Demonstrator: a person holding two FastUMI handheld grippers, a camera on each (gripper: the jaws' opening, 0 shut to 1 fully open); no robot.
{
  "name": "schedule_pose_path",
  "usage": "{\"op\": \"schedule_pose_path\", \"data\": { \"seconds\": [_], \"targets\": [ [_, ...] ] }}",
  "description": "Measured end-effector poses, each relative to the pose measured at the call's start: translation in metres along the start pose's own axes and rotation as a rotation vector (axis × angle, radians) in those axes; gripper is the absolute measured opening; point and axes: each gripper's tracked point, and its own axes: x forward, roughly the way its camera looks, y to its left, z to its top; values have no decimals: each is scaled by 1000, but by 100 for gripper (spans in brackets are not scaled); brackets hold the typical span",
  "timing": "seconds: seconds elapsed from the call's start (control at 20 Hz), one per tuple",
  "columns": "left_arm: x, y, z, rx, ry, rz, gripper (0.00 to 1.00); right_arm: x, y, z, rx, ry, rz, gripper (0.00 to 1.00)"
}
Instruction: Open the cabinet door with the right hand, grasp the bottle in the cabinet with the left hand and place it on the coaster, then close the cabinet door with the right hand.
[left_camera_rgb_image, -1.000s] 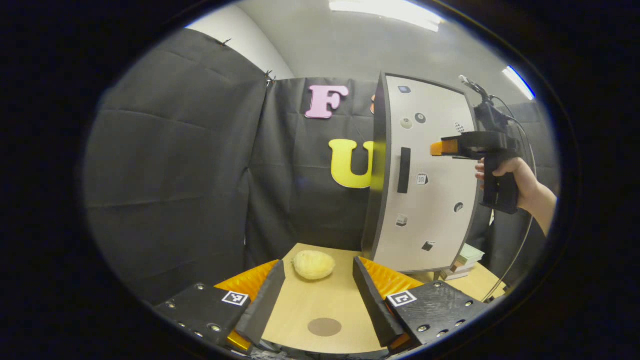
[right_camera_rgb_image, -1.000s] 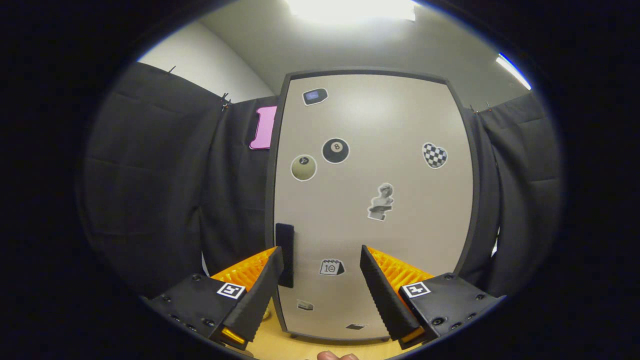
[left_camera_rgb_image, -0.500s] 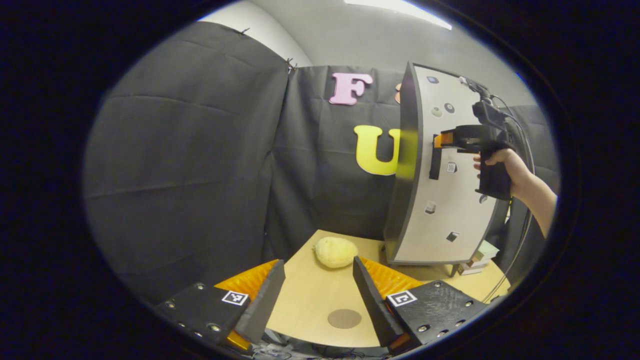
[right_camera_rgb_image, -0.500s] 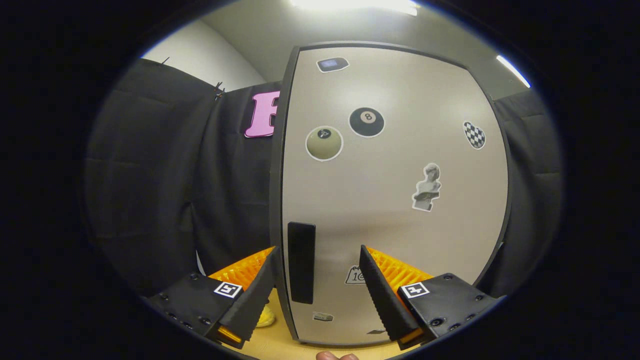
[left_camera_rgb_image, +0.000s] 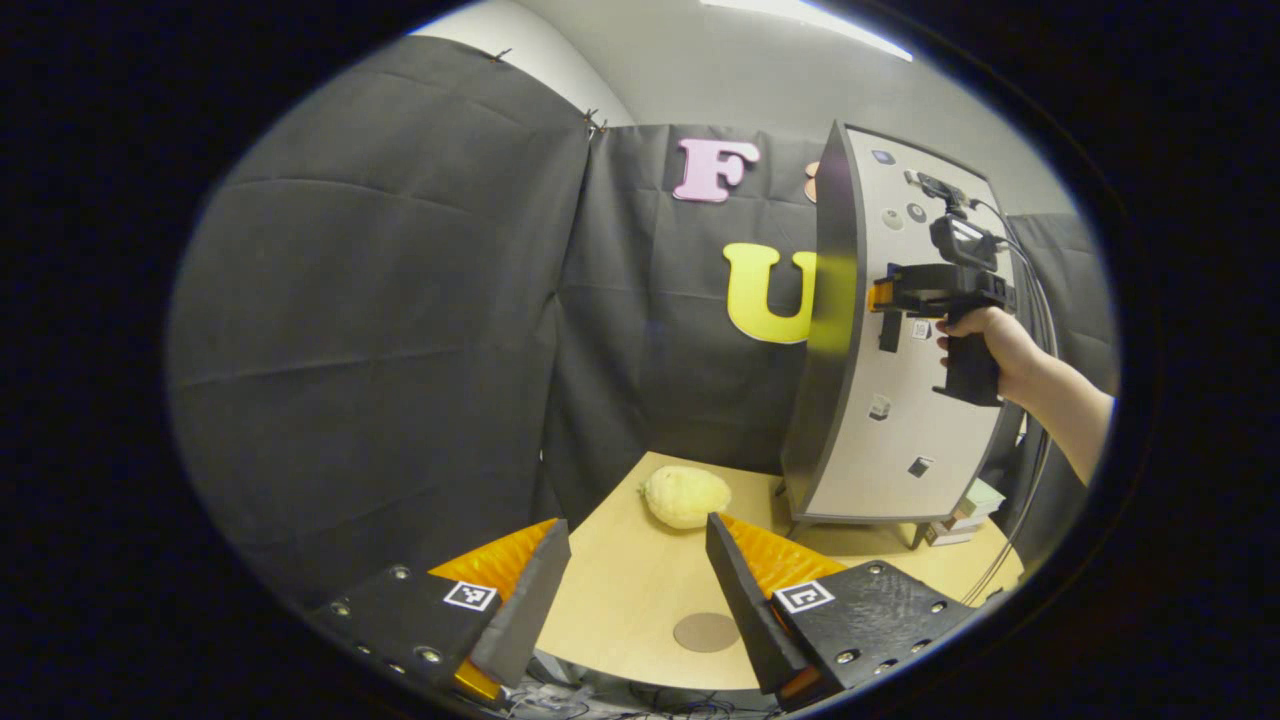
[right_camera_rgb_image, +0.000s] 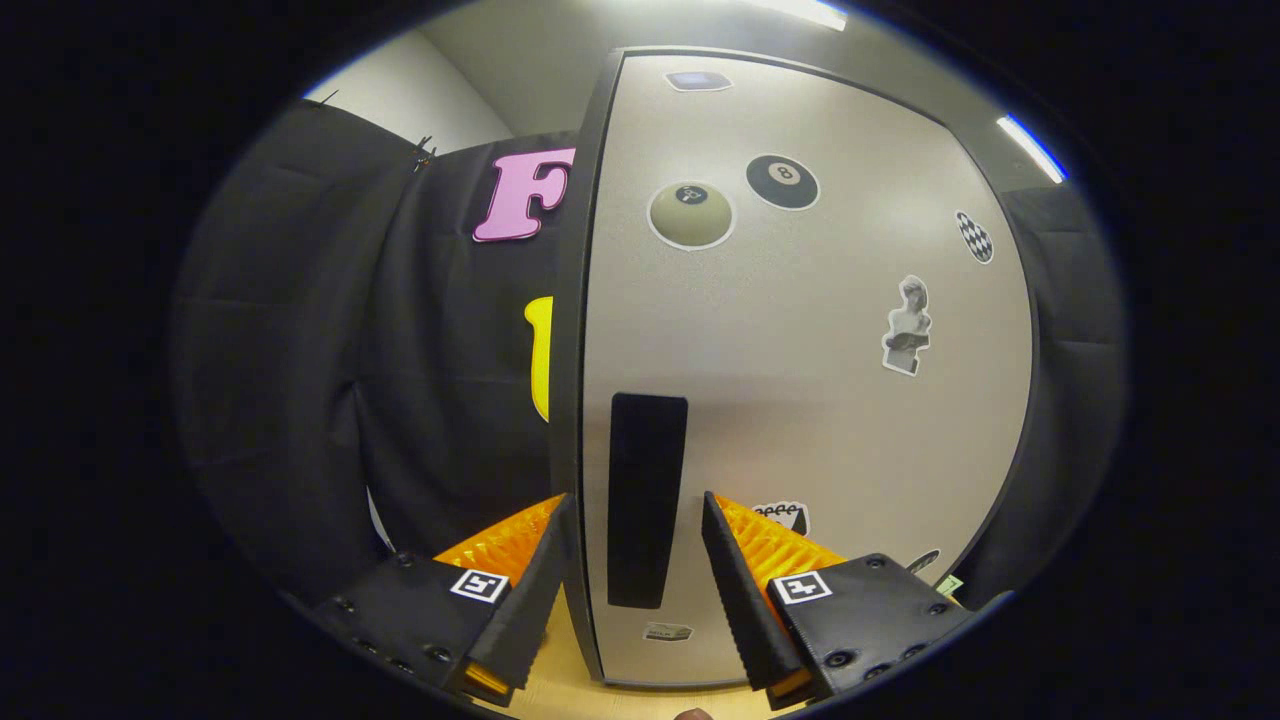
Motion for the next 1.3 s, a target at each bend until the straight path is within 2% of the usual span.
{"op": "schedule_pose_path", "data": {
  "seconds": [0.05,0.1,0.15,0.2,0.35,0.4,0.5,0.55,0.7,0.8,0.85,1.3],
  "targets": [
    [-1,0,0,-4,3,3,85,2,1,-3,3,8,-5,75],
    [-1,1,0,-8,6,5,82,7,2,-6,12,19,-9,73],
    [-2,1,-1,-12,7,8,85,5,-1,-7,24,30,-29,66],
    [-2,1,-1,-16,8,10,85,6,-1,-8,37,37,-26,46],
    [-3,1,-2,-21,8,11,82,8,-2,-11,67,68,-23,43],
    [-2,0,-2,-25,10,9,85,12,-1,-11,70,61,-30,35],
    [-3,-1,-3,-49,11,-4,85,7,-3,-7,50,80,-31,35],
    [-2,0,-4,-59,9,-9,82,9,-2,-11,42,81,-26,29],
    [-1,-2,-6,-66,13,-33,85,9,-2,-12,42,89,8,25],
    [-1,-3,-5,-55,13,-54,82,5,-2,-11,37,90,38,21],
    [-2,-4,-4,-47,12,-60,82,5,-2,-14,32,94,53,15],
    [-14,0,16,-58,-20,-48,88,-41,-1,-15,4,77,216,17]
  ]
}}
